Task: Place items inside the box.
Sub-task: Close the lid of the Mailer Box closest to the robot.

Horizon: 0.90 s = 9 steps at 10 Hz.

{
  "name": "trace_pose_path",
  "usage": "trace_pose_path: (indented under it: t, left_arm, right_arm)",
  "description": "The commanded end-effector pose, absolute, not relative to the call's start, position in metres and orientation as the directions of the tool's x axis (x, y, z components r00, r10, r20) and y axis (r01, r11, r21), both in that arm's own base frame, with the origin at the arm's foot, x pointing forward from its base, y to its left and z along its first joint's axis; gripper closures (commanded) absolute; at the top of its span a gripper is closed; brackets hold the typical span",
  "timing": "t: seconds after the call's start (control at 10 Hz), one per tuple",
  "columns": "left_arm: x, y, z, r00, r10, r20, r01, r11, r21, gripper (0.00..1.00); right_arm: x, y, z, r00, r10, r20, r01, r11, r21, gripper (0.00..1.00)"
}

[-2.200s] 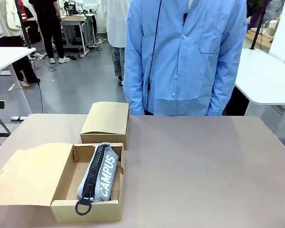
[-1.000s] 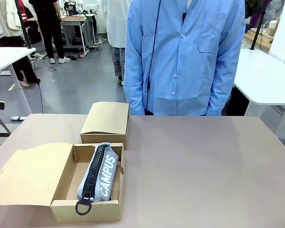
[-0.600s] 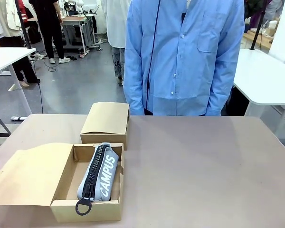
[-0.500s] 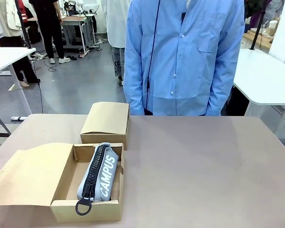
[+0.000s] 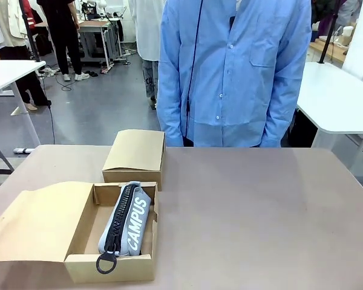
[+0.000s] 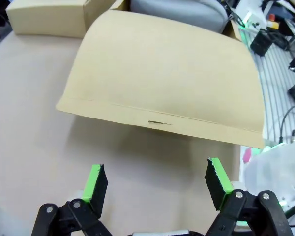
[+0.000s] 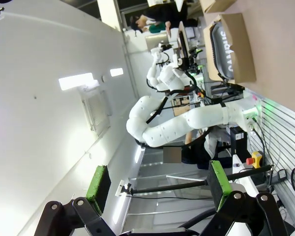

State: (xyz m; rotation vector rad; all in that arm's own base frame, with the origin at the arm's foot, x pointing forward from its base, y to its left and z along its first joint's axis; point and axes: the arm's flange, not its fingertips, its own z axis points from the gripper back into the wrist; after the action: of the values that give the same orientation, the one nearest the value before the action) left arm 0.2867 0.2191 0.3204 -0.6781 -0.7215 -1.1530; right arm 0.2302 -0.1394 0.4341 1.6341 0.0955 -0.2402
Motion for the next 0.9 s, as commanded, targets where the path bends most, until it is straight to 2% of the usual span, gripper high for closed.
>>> trace_pose_path:
  t: [0.0, 0.5, 0.8]
  left_arm:
    - [0.302, 0.220, 0.304, 0.233, -0.550, 0.802, 0.964, 0.239, -0.117, 0.00]
    - [0.316, 0.170, 0.277, 0.233, -0.473, 0.850, 0.972, 0.087, -0.218, 0.00]
    - [0.309, 0.154, 0.298, 0.183, -0.261, 0.948, 0.982, 0.086, -0.166, 0.00]
  right_arm:
    - [0.231, -0.139, 0.442, 0.970, -0.083, -0.228, 0.220, -0.100, 0.970, 0.00]
    - [0.231, -0.139, 0.442, 0.970, -0.083, -0.228, 0.220, -0.100, 0.970, 0.00]
    - [0.231, -0.139, 0.442, 0.970, -0.083, -0.228, 0.220, -0.100, 0.970, 0.00]
